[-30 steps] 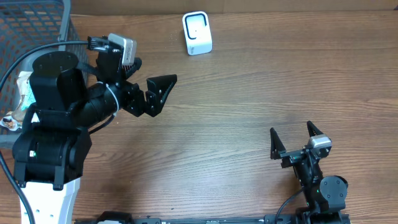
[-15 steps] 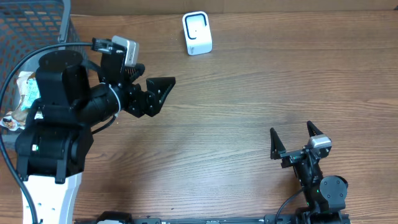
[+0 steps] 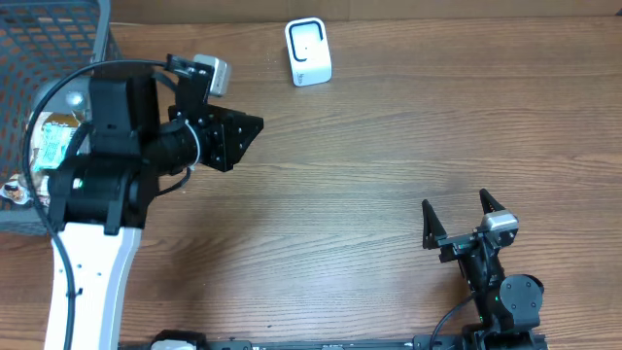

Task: Scan the item barcode
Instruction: 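Raise the left arm and swing the left gripper over the basket, then lower the left gripper into the basket and grasp the yellow oil bottle, then lift the yellow bottle out and carry it toward the white scanner, then hold the bottle in front of the scanner, then set it down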

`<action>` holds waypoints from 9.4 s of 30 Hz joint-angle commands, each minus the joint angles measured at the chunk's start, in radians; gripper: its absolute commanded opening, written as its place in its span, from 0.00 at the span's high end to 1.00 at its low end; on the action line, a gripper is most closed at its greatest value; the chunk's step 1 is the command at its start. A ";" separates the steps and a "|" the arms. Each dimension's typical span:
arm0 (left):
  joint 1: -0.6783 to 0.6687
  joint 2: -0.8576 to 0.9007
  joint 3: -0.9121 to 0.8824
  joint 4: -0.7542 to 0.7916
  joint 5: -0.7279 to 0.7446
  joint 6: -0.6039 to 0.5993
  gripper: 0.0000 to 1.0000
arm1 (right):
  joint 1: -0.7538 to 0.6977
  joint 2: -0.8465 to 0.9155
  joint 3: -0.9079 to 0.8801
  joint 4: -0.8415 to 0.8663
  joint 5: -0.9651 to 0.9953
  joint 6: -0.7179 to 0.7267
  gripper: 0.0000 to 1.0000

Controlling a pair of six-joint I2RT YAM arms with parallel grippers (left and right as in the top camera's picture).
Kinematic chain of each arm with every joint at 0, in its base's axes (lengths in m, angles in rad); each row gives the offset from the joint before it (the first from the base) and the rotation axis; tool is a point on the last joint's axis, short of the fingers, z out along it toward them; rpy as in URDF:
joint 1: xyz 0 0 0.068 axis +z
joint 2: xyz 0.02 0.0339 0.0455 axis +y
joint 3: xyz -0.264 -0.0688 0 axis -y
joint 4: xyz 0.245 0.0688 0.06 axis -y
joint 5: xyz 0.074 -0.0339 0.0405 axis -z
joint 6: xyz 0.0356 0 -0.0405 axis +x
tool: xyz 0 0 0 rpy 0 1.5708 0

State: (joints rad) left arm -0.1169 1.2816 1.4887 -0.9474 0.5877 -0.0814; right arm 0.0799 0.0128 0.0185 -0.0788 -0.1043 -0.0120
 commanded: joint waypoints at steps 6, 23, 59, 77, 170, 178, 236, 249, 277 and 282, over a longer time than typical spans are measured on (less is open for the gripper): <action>-0.001 0.098 0.025 -0.049 0.007 -0.001 0.79 | -0.002 -0.010 -0.011 0.004 0.001 -0.004 0.00; 0.000 0.152 0.040 -0.079 -0.021 -0.077 0.96 | -0.002 -0.010 -0.011 0.004 0.001 -0.004 0.00; 0.190 0.202 0.557 -0.031 -0.969 0.112 0.11 | -0.002 -0.010 -0.011 0.004 0.001 -0.004 0.00; 0.665 0.514 0.555 -0.073 -0.415 0.301 0.03 | -0.002 -0.010 -0.011 0.004 0.001 -0.004 0.00; 0.623 0.462 0.858 -0.027 -0.184 -0.030 0.84 | -0.002 -0.010 -0.011 0.004 0.001 -0.004 0.00; 0.463 0.352 0.858 -0.089 -0.192 -0.055 0.85 | -0.002 -0.010 -0.011 0.004 0.001 -0.004 0.00; -0.653 0.942 0.855 -0.301 -0.939 -0.772 0.96 | -0.002 -0.010 -0.011 0.004 0.001 -0.004 0.00; -0.705 1.037 0.855 -0.175 -0.938 -0.676 0.96 | -0.002 -0.010 -0.011 0.004 0.001 -0.004 0.00; -0.726 1.056 0.835 -0.173 -0.934 -0.674 0.96 | -0.002 -0.010 -0.011 0.004 0.001 -0.004 0.00; -0.731 1.072 0.825 -0.169 -0.935 -0.675 0.94 | -0.002 -0.010 -0.011 0.004 0.001 -0.004 0.00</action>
State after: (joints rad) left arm -0.8383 2.3333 2.3222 -1.1248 -0.3260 -0.7746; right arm 0.0799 0.0128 0.0185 -0.0788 -0.1043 -0.0109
